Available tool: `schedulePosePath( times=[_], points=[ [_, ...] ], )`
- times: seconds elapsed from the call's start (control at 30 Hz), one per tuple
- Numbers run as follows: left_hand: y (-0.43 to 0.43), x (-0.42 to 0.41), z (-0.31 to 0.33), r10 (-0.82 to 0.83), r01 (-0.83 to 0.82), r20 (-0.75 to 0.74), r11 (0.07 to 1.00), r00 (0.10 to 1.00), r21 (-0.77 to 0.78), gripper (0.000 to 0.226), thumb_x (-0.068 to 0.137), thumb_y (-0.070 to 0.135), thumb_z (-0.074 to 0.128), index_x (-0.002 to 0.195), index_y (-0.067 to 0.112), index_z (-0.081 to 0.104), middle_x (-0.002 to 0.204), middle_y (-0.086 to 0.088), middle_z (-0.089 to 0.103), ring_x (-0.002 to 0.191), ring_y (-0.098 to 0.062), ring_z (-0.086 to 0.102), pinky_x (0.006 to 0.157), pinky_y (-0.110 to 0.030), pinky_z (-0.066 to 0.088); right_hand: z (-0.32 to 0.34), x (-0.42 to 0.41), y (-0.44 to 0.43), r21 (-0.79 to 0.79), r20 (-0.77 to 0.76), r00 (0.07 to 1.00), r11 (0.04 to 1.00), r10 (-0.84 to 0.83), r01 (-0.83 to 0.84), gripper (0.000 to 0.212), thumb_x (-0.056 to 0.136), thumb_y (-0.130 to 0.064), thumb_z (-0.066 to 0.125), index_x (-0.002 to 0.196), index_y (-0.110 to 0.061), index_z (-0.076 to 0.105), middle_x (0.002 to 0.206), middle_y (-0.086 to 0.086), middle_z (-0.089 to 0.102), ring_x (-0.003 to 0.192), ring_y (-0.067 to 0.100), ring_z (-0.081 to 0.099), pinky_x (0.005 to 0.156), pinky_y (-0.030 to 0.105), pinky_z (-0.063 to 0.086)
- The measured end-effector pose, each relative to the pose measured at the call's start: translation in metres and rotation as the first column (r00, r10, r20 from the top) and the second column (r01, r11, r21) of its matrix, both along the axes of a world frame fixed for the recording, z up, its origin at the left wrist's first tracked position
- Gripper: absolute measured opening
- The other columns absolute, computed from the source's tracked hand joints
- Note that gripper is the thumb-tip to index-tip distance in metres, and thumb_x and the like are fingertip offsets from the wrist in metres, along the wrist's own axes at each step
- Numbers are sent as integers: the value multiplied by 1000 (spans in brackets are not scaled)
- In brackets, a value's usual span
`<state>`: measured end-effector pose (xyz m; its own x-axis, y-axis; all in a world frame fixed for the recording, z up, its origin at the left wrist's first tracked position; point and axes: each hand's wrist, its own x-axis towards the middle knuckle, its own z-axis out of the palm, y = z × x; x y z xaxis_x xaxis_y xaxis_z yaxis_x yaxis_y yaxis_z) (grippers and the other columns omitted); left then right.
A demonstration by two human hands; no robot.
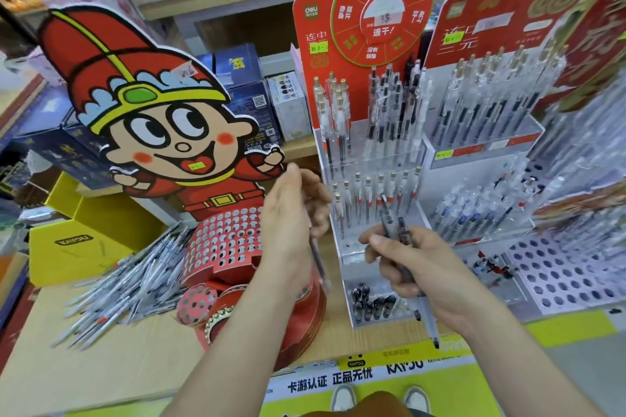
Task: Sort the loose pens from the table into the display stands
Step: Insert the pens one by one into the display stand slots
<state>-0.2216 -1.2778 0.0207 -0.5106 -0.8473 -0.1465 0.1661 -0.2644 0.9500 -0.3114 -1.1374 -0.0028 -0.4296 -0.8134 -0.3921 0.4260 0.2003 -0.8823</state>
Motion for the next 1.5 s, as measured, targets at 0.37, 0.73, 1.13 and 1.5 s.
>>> schedulePosePath(
  times=[0.37,0.73,1.13,1.5],
  points=[
    [6,-1,1,-140,141,11,988,990,-65,32,97,38,48,92,16,71,84,-11,52,75,-24,47,71,-36,42,4,9,-2,-13,-131,987,996,-88,87,13,79,-4,76,85,-6,65,57,-5,59,40,0,44,40,13,34],
    [-15,10,21,-107,187,220,904,970,-384,12,80,5,74,91,11,74,84,-7,74,77,-19,70,70,-31,58,-7,2,-2,11,-270,929,964,-251,264,12,81,-14,77,87,-13,67,63,-14,61,51,-2,51,51,14,39],
    [-20,-19,5,115,236,397,643,911,-728,21,77,12,79,98,14,75,76,27,61,73,13,60,76,-10,50,-15,-17,13,35,-131,934,940,-331,338,12,96,-4,55,102,-8,65,72,9,41,50,10,34,38,18,26],
    [-20,-19,-25,222,425,501,313,837,-849,21,75,24,80,92,12,76,80,-1,64,76,-15,50,71,-20,38,-16,-20,14,8,26,944,944,-330,330,23,95,-5,53,99,-11,75,73,7,52,57,13,41,39,21,27]
  ],
)
